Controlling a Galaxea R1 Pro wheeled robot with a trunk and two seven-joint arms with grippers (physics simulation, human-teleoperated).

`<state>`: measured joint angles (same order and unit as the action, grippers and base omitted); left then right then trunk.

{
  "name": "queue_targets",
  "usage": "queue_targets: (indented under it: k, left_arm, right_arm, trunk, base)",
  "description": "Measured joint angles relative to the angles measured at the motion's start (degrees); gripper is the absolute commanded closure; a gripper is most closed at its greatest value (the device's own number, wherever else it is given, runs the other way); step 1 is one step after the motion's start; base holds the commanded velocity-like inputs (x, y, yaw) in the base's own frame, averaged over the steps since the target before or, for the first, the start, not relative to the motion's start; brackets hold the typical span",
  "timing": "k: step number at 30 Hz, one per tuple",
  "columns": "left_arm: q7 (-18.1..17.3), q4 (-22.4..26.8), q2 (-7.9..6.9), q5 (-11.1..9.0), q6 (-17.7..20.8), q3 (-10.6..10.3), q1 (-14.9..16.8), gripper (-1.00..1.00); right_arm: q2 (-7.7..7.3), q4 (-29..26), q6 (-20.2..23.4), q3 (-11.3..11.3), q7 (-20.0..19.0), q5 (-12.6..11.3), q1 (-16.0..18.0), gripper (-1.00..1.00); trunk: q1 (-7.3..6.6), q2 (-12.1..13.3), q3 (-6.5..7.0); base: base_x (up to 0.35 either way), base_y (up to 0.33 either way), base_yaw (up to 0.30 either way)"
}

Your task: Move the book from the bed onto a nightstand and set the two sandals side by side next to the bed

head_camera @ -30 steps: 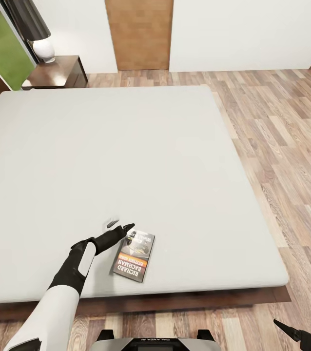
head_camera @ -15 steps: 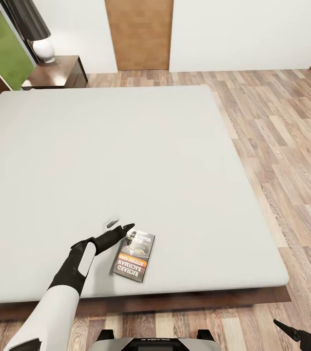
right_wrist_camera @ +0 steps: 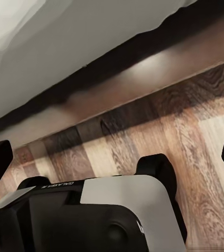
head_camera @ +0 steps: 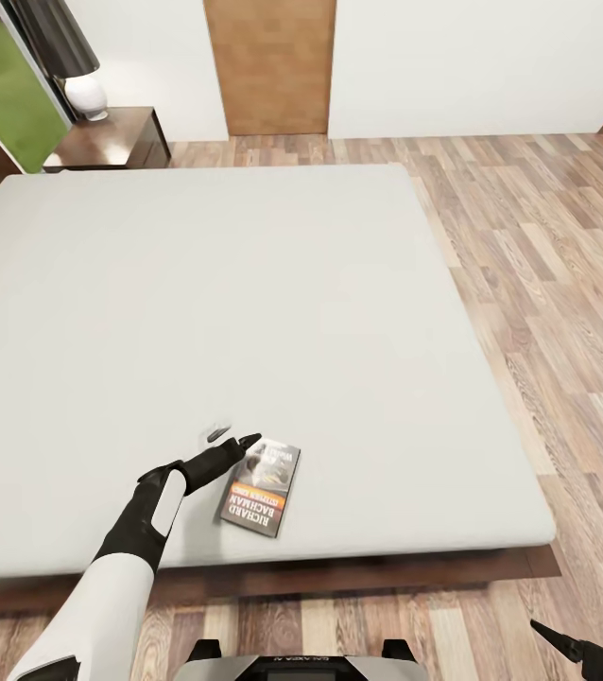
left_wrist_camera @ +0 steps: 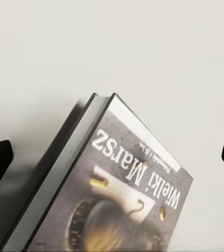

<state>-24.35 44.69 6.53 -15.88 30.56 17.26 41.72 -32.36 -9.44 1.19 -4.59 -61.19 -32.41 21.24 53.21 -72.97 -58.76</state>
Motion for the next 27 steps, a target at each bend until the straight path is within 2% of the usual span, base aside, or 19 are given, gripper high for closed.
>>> queue_targets:
  k: [21, 27]
  left_arm:
    - [-0.03, -0.05, 0.08, 0.01, -0.01, -0.06, 0.00, -1.00]
    - [-0.02, -0.06, 0.08, 0.02, -0.01, -0.08, 0.00, -1.00]
  right_arm:
    - [-0.01, 0.00, 0.00, -0.01, 0.00, 0.00, 0.00, -1.00]
    - [-0.03, -0.01, 0.00, 0.00, -0.03, -0.01, -0.01, -1.00]
  trunk:
    - [-0.01, 0.00, 0.00]
    - [-0.01, 0.00, 0.00]
  base:
    - [-0.006, 0.000, 0.000]
    - [0.000, -0.139, 0.000]
